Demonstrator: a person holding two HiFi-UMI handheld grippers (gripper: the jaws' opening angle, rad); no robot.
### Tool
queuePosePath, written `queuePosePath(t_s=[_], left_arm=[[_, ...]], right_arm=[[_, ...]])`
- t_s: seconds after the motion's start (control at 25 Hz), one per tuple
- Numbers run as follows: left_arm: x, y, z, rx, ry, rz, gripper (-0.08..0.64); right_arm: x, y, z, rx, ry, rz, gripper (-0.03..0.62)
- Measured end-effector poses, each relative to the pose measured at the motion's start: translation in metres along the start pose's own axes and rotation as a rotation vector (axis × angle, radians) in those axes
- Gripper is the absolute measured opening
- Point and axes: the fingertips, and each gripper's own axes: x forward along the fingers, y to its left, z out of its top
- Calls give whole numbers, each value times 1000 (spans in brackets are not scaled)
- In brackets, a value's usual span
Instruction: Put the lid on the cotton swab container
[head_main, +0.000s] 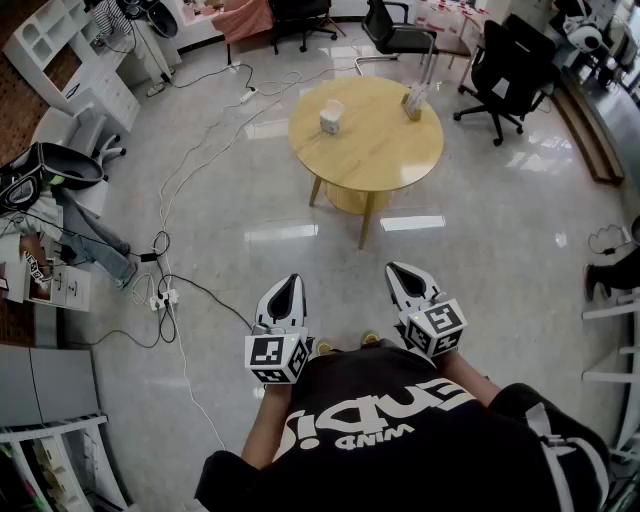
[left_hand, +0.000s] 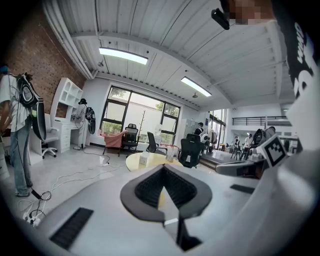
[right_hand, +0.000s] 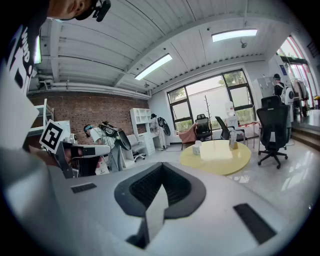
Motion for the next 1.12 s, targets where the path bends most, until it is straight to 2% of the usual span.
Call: queuePosePath(t_s=[0.4,0.72,1.12], left_arm=[[1,10,-7,1,27,-23,11],[1,26,-18,-36,32,-82,11],[19,45,-11,-12,32,-104,11]], right_arm=[[6,16,4,-8,-34,36,3],[12,22,-2,21,-83,-29,3],[35,20,-3,19,-79,-79,3]])
